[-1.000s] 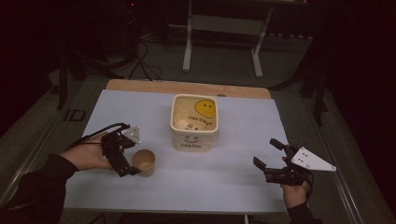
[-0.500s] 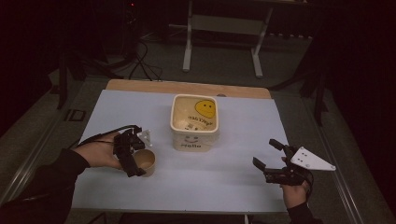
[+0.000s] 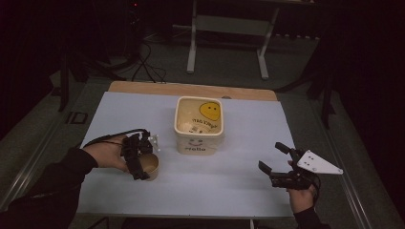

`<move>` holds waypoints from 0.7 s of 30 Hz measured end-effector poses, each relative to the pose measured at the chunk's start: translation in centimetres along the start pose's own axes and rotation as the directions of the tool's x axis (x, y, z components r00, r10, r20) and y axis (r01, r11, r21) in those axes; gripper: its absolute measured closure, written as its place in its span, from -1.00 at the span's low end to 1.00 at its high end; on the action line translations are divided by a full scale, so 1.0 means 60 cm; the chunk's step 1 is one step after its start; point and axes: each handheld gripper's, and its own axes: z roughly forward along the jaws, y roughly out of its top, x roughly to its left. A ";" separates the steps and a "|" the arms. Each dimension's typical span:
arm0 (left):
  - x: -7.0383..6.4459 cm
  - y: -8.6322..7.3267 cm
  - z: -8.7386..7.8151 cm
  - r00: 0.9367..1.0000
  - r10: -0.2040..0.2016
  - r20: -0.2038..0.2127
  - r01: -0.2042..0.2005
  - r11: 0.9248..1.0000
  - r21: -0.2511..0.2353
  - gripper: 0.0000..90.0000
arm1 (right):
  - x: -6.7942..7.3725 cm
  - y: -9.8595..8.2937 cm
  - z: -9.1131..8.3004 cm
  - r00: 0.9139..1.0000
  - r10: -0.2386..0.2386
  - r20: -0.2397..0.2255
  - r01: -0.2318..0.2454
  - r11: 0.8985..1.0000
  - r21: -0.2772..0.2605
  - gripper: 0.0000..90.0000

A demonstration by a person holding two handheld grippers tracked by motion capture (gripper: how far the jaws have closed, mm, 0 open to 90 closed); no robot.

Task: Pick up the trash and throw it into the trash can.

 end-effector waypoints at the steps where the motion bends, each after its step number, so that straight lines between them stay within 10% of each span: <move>1: 0.001 0.000 0.001 1.000 0.005 0.004 -0.005 1.000 0.008 -0.89 | 0.000 0.000 0.000 1.000 0.001 0.000 -0.001 1.000 0.001 -0.77; 21: 0.010 -0.003 0.015 1.000 0.001 0.014 -0.001 1.000 0.010 -0.51 | -0.001 -0.001 0.000 1.000 0.003 0.001 -0.003 1.000 0.004 -0.77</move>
